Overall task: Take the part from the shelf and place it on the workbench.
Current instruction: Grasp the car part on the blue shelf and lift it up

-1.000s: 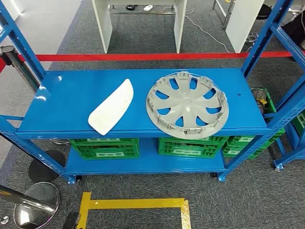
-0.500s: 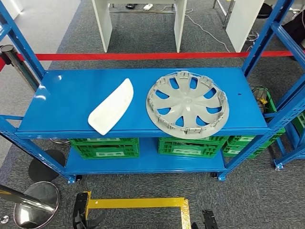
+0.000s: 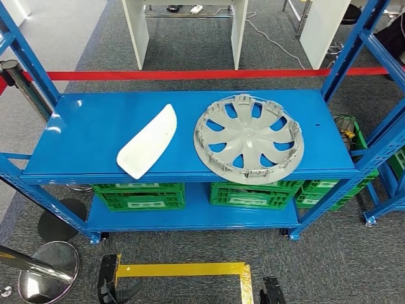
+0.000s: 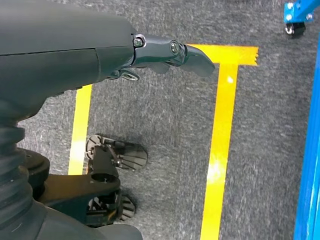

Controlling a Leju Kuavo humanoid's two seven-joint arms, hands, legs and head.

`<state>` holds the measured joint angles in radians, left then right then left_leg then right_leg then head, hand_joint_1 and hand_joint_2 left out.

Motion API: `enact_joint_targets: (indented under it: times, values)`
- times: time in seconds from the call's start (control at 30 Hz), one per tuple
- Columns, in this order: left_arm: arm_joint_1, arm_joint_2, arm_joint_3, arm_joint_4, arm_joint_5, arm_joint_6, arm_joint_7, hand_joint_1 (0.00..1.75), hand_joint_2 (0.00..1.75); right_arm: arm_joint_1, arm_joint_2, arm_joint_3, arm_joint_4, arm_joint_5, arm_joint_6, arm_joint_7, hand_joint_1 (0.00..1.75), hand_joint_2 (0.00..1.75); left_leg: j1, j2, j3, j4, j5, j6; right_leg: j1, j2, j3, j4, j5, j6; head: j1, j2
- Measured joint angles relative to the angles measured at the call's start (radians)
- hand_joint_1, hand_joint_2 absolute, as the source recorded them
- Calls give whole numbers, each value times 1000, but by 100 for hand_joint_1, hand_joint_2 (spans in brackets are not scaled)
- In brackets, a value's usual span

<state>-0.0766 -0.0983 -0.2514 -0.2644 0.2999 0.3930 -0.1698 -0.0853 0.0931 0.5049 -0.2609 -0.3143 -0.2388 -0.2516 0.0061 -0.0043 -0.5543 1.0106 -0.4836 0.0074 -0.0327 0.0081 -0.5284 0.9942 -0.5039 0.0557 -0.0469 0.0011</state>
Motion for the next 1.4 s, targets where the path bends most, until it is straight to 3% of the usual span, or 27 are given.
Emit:
enact_joint_targets:
  times: [0.5,0.77,1.23,1.4]
  values:
    - [-19,19,2,-4,61,-248,-89,0,175,-7,0,0,3,13,-8,3,0,0,0,0,0,0,0,0,0,0,0,0,0,0,0,0]
    - [-31,27,28,-45,169,-507,-112,0,175,-19,0,0,2,36,4,3,0,0,0,0,0,0,0,0,0,0,0,0,0,0,0,0]
    - [-31,14,7,-180,122,-481,-240,0,175,-20,0,-6,2,41,1,-13,0,0,0,0,0,0,0,0,0,0,0,0,0,0,0,0]
    - [-28,10,-17,-222,105,-513,-235,0,175,-21,0,-9,2,63,5,-4,0,0,0,0,0,0,0,0,0,0,0,0,0,0,0,0]
